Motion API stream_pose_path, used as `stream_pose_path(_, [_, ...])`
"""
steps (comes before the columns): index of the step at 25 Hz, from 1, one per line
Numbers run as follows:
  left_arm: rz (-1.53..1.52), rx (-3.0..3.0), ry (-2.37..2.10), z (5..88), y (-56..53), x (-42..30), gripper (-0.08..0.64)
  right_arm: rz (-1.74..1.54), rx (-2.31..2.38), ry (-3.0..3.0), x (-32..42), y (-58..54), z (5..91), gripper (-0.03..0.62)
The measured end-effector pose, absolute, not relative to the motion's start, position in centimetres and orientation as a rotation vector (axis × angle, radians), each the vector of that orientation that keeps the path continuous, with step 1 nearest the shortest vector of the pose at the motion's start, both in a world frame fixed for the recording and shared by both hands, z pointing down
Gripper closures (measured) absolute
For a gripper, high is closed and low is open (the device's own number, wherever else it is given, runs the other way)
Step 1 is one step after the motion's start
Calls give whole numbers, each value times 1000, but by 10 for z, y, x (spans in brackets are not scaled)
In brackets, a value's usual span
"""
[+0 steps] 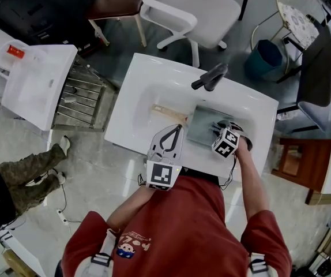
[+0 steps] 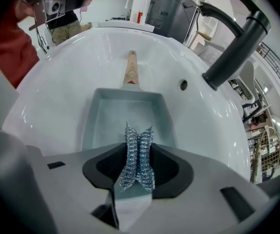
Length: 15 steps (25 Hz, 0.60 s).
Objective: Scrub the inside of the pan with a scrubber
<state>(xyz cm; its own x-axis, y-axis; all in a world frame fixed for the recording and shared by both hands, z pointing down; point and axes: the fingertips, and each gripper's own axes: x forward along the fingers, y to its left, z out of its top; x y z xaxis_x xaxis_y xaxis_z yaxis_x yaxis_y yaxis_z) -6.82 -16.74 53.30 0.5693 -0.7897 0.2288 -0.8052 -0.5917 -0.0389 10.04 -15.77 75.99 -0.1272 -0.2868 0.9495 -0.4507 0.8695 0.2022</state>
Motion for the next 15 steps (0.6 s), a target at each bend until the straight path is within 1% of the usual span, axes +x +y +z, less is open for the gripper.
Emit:
stream_pose_path(8, [352, 2718, -1382, 533, -166, -68, 548, 24, 664, -1649, 120, -192, 763, 428])
stream_pose_path(15, [356, 2725, -1382, 534, -169, -68, 548, -17, 665, -1636, 124, -197, 765, 428])
